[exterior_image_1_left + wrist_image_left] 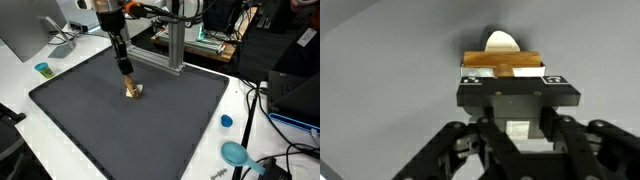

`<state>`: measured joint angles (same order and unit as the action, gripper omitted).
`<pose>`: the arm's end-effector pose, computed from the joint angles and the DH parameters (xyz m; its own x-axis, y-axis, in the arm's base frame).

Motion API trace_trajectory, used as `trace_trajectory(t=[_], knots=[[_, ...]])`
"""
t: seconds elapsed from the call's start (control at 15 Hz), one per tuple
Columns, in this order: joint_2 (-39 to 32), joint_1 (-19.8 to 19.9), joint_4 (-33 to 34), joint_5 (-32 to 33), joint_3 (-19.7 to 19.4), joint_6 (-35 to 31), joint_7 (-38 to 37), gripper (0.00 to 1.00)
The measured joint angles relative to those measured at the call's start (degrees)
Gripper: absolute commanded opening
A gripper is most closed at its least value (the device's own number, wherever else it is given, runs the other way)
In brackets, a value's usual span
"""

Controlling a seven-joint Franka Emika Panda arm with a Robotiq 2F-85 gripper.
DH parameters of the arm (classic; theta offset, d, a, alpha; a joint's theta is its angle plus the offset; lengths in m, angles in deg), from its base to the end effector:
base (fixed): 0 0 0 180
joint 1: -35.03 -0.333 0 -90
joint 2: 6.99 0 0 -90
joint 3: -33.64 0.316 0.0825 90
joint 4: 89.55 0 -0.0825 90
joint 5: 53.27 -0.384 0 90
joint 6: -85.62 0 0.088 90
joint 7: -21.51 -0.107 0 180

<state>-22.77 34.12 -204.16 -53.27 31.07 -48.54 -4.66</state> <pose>0.6059 -0.0166 0.3278 0.8832 -0.4645 0.0646 -0.4644 -0.8854 -0.0182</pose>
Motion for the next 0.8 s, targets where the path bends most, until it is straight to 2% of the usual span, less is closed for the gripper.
trace_trajectory(t=[0.8], knots=[[-6.57,0.49,8.29,0.29,-1.36,0.68,3.06,0.21]])
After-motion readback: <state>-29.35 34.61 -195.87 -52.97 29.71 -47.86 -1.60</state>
